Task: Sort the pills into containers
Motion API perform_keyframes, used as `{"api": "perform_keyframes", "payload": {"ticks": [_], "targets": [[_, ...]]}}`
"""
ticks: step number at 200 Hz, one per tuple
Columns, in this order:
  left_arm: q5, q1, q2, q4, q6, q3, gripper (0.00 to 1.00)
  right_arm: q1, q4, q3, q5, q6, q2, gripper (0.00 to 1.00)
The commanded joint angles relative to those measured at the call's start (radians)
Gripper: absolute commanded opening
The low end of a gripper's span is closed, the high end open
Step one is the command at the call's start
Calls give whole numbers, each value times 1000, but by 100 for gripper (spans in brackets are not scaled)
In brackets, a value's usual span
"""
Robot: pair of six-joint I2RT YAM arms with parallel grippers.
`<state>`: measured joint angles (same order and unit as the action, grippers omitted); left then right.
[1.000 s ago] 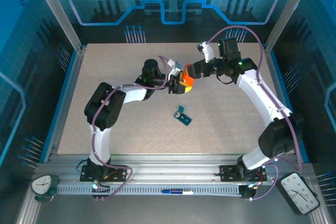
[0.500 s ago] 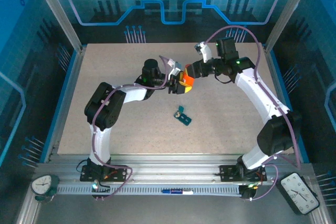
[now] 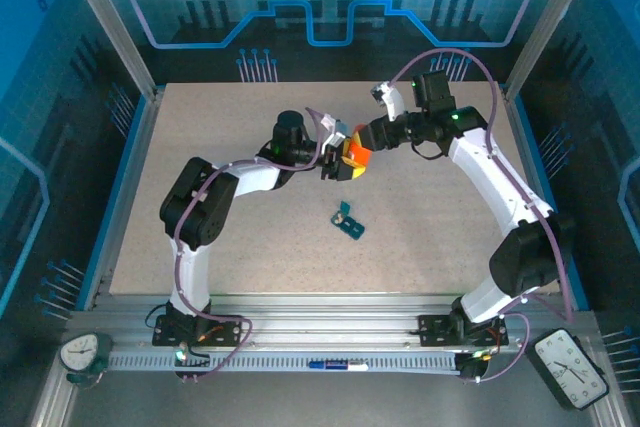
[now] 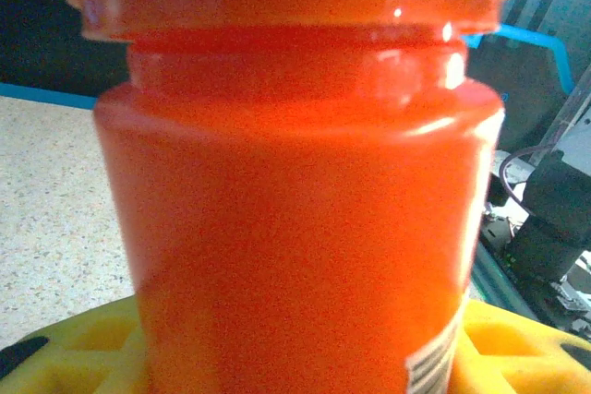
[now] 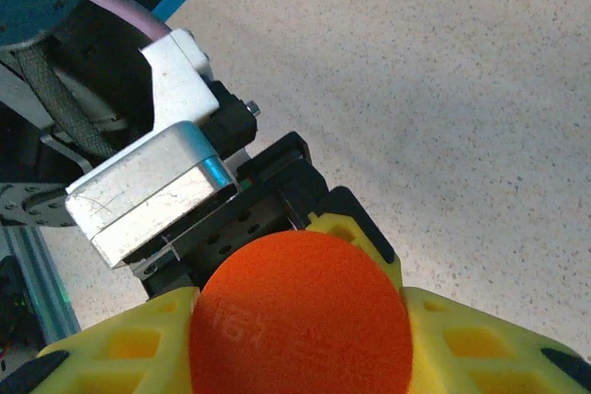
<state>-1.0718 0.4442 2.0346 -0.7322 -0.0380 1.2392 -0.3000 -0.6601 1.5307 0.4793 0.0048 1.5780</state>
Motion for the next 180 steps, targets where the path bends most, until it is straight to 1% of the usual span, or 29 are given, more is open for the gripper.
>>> {"api": "perform_keyframes", "payload": {"ticks": [1, 50, 100, 129, 148, 155, 165, 180], "targets": [[9, -6, -36, 166, -147, 19, 0, 13, -25, 71, 9, -53, -19, 26], [3, -6, -44, 175, -155, 24, 0, 12, -51, 73, 8, -92, -16, 24], [-8, -6, -47, 232, -182, 44, 0, 7, -57, 59, -17, -116, -25, 22], [-14, -6, -49, 272, -198, 60, 0, -13, -58, 41, -46, -140, -31, 21], [-15, -6, -53, 273, -201, 62, 0, -13, -74, 42, -52, -113, -13, 21], [-12, -6, -55, 275, -201, 64, 0, -14, -82, 46, -59, -96, -3, 19], [-7, -5, -60, 275, -207, 62, 0, -14, -82, 43, -68, -40, 9, 16], [17, -1, -71, 274, -225, 52, 0, -15, -74, 27, -66, 56, 20, 17]]}}
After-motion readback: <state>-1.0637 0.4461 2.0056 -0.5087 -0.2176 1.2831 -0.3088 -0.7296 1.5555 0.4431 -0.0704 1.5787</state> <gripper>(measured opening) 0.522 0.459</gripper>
